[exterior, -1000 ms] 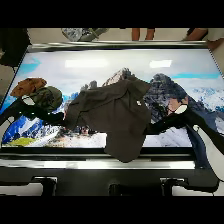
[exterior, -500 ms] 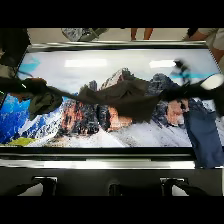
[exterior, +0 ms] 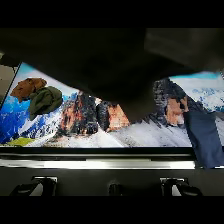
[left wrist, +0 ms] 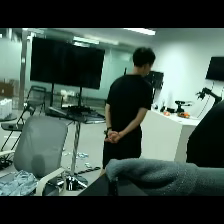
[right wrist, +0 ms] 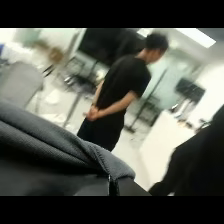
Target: Fold the shirts.
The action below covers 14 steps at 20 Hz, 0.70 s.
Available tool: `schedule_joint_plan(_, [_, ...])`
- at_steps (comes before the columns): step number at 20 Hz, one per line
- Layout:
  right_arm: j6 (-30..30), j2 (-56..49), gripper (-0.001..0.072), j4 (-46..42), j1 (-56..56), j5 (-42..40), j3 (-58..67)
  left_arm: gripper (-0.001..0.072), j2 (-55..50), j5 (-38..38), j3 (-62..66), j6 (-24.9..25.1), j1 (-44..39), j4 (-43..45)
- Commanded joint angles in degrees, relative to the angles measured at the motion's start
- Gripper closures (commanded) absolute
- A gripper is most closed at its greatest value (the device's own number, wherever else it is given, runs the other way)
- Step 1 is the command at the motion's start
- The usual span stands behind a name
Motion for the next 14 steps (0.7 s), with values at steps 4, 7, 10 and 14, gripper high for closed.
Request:
schedule_joint_plan(4, [0.66, -1.62, 0.0669, -4.0, -0.07, 9.29, 1.11, 0.0675, -0.74, -8.94, -0.13, -0.44, -0.04, 0.39])
schedule_joint_plan(7, [0.35, -12.07, 0.0669, -3.69, -0.07, 22.86, -0.52, 0.0675, -5.62, -16.13, -8.15, -0.44, -0.11, 0.39])
schedule_joint_plan(10, [-1.42, -26.14, 0.0669, -0.13, 0.0, 21.46, -6.19, 0.0674, -11.96, -11.65, -24.48, 2.71, -1.77, 0.37])
schedule_joint_plan(14, [3.98, -44.68, 0.0669, 11.78, 0.0, 9.86, -7.04, 0.0674, -25.9, 4.87, -36.89, 3.45, -5.4, 0.13])
